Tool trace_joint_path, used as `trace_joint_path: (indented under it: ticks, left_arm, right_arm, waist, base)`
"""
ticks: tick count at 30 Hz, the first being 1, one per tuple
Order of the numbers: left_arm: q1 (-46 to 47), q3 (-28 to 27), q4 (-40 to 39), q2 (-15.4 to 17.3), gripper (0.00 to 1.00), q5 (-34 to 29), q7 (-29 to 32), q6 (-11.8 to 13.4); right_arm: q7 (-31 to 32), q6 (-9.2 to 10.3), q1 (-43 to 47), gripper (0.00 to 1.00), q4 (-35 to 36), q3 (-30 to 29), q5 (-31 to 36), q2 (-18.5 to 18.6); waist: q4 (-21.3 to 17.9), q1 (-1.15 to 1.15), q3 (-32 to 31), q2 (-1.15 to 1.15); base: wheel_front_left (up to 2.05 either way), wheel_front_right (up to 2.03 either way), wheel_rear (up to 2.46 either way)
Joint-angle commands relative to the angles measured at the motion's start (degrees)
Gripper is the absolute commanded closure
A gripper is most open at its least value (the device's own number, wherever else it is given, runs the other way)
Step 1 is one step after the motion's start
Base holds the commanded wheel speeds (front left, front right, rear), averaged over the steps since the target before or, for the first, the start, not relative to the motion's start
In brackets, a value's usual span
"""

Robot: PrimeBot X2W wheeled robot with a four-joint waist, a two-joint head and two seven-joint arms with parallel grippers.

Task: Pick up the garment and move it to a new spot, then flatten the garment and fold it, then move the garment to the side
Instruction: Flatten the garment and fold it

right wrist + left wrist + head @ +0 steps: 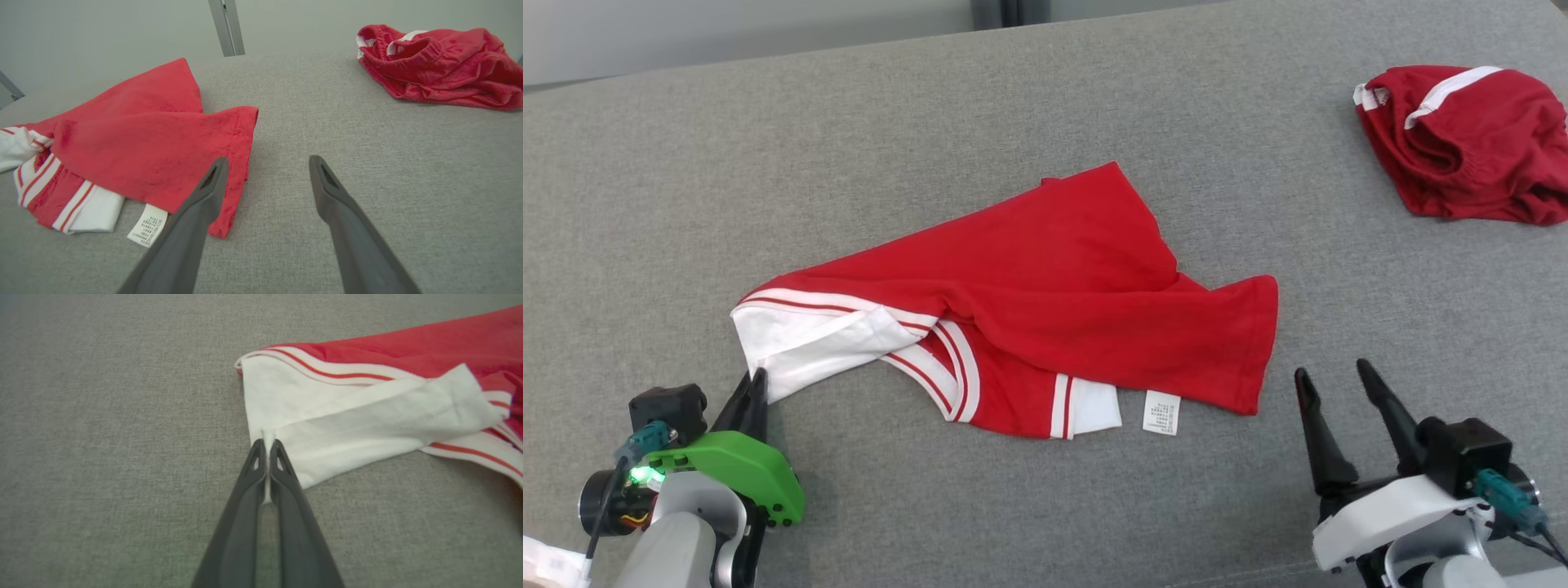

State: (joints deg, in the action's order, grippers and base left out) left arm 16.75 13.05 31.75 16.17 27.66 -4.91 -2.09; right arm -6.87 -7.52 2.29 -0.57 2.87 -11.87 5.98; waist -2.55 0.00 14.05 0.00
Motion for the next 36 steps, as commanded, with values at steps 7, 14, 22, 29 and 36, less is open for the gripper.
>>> trace_joint_path:
  ticks: [7,14,22,29,36]
  left_arm:
    - [1.1,0.3,0.1,-0.3,1.0,-0.2,-1.7,0.2]
    - [1.6,1.0,0.8,-1.1,1.0,-0.7,-4.1,0.2]
    - [0.0,-0.5,-5.8,-0.2,1.0,-2.1,-9.2,1.9]
    - [0.6,-4.2,-25.3,1.0,1.0,-6.9,-10.3,3.4]
    - [3.6,-7.1,-43.0,2.3,1.0,-12.7,-10.2,5.2]
  right_arm:
    - [-1.1,0.07,-2.6,0.0,-11.1,5.5,-2.9,-0.1]
    - [-1.4,0.07,-8.2,1.0,-21.3,8.9,-5.3,0.2]
    - [-6.6,0.07,-10.3,1.0,-16.6,4.2,-6.1,1.9]
    - [-5.9,0.08,-11.5,1.0,-0.5,-1.7,-2.0,4.6]
    - [0.0,0.07,-15.4,1.0,16.1,-7.6,2.0,8.3]
  waist:
    - [1.3,0.0,0.7,0.0]
    - [2.6,0.0,0.9,0.0]
    - [3.1,0.0,-0.2,0.0]
    - [3.6,0.0,-2.1,0.0]
    - [3.8,0.0,-6.2,0.0]
  base:
    - [0.0,0.0,0.0]
    - [0.0,0.0,0.0]
    - [0.0,0.0,0.0]
    - [0.0,0.0,0.0]
    - [0.0,0.0,0.0]
